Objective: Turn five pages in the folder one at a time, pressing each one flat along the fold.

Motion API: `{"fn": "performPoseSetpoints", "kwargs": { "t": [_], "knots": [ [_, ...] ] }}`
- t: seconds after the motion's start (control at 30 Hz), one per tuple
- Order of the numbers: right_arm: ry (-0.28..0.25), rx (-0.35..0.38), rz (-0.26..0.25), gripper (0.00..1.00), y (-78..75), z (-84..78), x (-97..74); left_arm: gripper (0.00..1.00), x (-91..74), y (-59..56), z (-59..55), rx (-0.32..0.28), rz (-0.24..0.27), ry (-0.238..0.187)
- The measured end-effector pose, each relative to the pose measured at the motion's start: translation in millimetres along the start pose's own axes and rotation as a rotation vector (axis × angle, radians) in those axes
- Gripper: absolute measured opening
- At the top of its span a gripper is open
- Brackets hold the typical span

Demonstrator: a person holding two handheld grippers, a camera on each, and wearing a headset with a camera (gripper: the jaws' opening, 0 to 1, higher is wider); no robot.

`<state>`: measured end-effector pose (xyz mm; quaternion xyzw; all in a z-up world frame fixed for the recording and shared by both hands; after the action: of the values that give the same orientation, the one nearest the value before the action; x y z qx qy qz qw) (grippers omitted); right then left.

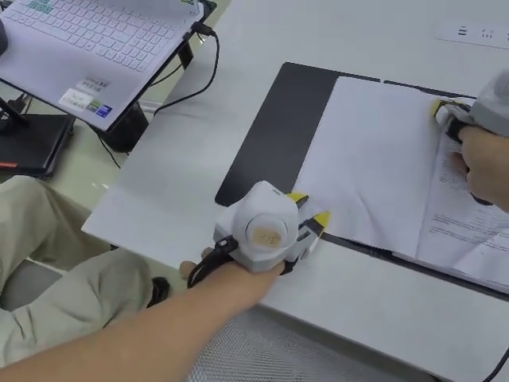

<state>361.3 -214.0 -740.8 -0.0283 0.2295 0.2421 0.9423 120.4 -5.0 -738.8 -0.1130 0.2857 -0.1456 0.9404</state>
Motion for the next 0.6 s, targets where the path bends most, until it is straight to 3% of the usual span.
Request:
{"fn": "performPoseSetpoints", "kwargs": {
  "t": [0.33, 0.43, 0.53, 0.6],
  "knots": [
    [-0.004, 0.020, 0.047, 0.00, 10.1, -11.3, -14.8, 0.22, -0.3, -0.1, -1.1, -0.003, -0.001, -0.008],
    [-0.009, 0.013, 0.054, 0.00, 29.5, -14.8, -39.2, 0.22, 0.0, 0.2, -1.4, -0.004, -0.001, -0.009],
    [-0.017, 0.006, 0.056, 0.00, 27.0, -11.4, -36.8, 0.22, 0.3, 0.7, -1.9, -0.006, -0.001, -0.010],
    [-0.026, 0.017, 0.052, 0.00, 31.7, -13.2, -45.4, 0.22, 0.1, 0.8, -2.0, -0.006, -0.001, -0.011]
  ]
}}
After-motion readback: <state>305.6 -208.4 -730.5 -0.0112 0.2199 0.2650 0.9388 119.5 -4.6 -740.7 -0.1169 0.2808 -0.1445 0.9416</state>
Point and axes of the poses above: the centre of the closed fingertips' face, and the gripper's own axes: x roughly forward along the fingers, y roughly to its left, z roughly out of its top, the point moved 10 cm from there along -x, roughly backward along the fingers, and after that the axes turned 15 degrees about -x, right-handed, at the moved point
